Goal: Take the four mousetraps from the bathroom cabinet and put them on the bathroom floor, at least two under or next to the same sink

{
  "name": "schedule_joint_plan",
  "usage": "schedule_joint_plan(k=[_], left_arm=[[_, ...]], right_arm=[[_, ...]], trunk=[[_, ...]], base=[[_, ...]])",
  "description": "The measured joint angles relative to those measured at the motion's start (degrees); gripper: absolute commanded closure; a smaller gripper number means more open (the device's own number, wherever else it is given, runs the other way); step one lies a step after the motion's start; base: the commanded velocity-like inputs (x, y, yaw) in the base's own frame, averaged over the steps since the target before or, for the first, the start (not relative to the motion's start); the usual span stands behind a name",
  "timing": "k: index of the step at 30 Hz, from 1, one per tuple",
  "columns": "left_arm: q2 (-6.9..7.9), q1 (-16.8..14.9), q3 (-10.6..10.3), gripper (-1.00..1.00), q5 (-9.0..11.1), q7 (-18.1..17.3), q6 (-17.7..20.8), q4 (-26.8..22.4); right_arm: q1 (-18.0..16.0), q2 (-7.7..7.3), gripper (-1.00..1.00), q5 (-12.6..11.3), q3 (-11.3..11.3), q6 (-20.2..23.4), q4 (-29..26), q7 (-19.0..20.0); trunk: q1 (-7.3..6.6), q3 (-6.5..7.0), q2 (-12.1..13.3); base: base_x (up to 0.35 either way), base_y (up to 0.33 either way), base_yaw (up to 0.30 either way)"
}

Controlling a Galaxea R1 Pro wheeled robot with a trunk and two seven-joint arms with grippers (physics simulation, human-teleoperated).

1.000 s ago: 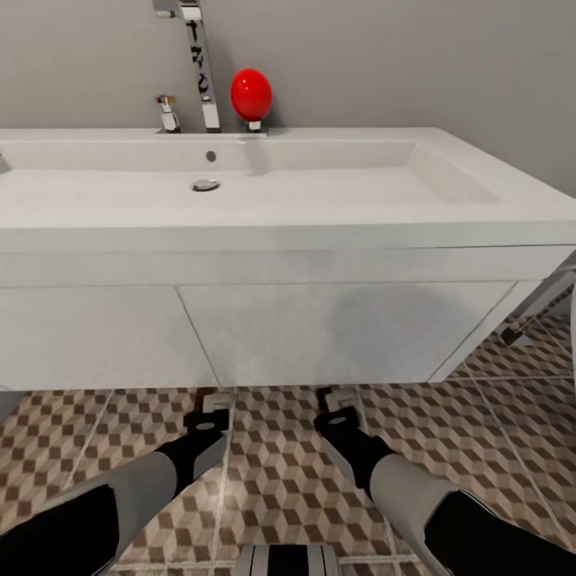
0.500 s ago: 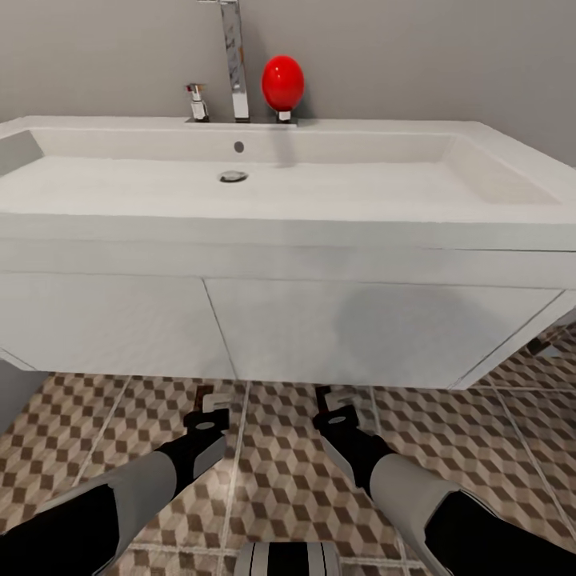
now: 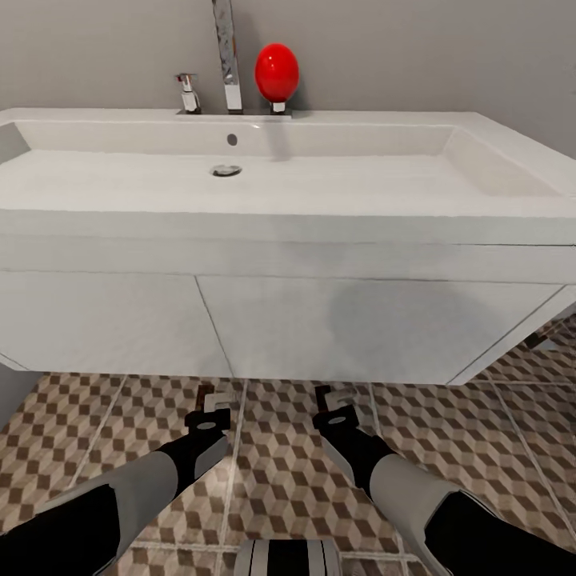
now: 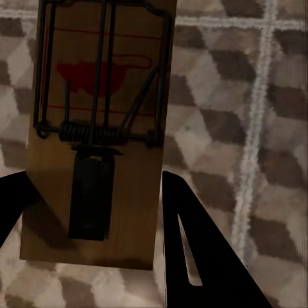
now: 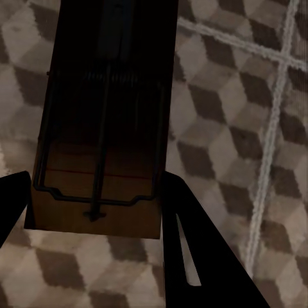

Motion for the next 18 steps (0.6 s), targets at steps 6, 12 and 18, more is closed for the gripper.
schedule_joint_plan(k=[6,12,18], left_arm=[[0.02,0.0,0.0,1.00,0.0,0.1,0.0,0.0],[0.08,0.0,0.0,1.00,0.0,0.0,0.1,0.1],[0.09,0.0,0.1,1.00,0.0,0.0,0.1,0.1]], right_arm=[[0.0,0.00,1.00,-0.1,0.0,0.0,0.0,0.0],[0.0,0.00,1.00,-0.1,-0.1,0.0,0.0,0.0],[0.0,0.00,1.00,-0.1,-0.1,0.1,0.0,0.0]], trunk=[[0.00,-0.53,0.0],[0.00,-1.06,0.0],[0.00,-1.59,0.0]], base=[[0.000,0.000,-0.119],[0.000,0.000,-0.111],[0.000,0.000,-0.098]])
